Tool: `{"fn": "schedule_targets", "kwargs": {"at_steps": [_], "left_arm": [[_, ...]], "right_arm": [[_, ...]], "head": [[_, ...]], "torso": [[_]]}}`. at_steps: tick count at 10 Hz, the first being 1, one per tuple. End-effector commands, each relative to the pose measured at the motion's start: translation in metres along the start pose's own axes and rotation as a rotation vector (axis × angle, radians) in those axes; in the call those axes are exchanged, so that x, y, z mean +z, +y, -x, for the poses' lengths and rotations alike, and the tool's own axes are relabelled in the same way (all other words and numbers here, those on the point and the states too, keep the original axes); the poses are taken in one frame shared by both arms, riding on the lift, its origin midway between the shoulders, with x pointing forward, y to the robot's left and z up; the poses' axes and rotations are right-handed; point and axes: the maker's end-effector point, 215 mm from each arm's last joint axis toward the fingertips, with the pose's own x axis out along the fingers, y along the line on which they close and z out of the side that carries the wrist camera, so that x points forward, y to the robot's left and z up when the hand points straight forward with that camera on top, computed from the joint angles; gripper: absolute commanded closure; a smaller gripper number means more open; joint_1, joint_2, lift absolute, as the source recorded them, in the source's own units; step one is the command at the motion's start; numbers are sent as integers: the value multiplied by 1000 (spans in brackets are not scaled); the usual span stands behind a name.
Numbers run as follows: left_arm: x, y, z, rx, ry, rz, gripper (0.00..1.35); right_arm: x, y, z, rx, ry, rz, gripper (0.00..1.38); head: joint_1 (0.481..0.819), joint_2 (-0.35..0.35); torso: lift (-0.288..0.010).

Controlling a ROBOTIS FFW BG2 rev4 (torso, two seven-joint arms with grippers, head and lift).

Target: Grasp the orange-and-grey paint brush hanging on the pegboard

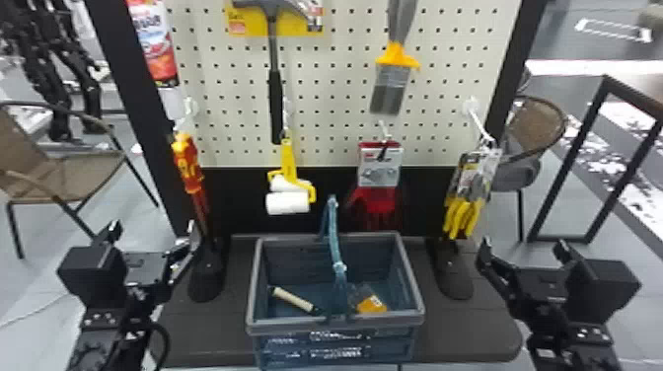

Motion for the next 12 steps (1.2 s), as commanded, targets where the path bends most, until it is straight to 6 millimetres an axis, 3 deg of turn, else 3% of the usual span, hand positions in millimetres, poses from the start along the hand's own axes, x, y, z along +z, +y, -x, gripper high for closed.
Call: {"fn": "schedule_targets", "kwargs": {"at_steps": [1, 7, 9, 12], "left_arm": [[0, 0, 0, 0, 0, 0, 124], [0, 1, 0, 2, 0, 1, 124], [-1, 0, 0, 1, 3, 1, 122], [-2, -4, -2, -5, 8, 0, 124]], "right_arm": [[0, 0, 0, 0, 0, -1, 105], [4, 2, -2, 7, 10, -10, 105], [26, 8, -13, 38, 39, 11, 105], [80, 21, -41, 97, 48, 0, 104]], "head": [[549, 0], [549, 0], [549, 0], [549, 0]], "torso": [[-100], [-100], [-100], [-100]]}}
